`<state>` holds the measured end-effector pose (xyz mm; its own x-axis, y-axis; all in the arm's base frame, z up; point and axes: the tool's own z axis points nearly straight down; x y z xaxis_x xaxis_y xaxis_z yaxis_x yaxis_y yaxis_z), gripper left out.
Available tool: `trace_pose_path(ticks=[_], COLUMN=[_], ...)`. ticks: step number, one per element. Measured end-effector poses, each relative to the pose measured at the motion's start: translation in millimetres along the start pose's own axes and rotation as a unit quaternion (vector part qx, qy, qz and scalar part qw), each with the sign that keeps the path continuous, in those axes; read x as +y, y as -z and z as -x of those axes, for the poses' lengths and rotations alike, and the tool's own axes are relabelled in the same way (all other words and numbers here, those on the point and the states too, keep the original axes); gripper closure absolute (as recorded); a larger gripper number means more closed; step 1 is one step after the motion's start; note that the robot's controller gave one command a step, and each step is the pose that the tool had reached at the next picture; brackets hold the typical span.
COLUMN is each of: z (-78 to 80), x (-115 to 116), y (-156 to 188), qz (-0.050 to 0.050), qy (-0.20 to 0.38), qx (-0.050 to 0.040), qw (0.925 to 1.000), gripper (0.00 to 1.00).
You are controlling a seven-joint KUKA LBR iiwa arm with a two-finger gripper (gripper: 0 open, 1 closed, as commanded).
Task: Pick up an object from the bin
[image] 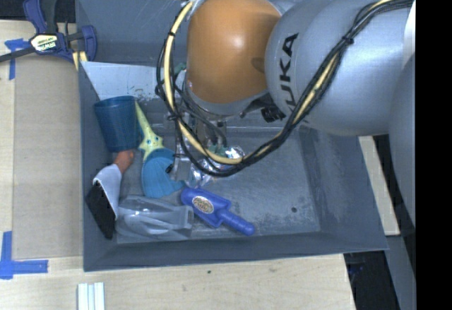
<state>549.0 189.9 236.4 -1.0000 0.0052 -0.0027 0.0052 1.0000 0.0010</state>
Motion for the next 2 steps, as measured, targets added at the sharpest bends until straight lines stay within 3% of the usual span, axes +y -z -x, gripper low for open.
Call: trace_pose_path(ticks=[1,2], z=[0.0,60.5], x=[0.0,38.3], y=[0.0,-8.5], qz=[0.0,0.001], qy=[0.0,0.052], qx=[0.0,-0.0032], qw=[1.0,0.9986], gripper=[0.0,0.0])
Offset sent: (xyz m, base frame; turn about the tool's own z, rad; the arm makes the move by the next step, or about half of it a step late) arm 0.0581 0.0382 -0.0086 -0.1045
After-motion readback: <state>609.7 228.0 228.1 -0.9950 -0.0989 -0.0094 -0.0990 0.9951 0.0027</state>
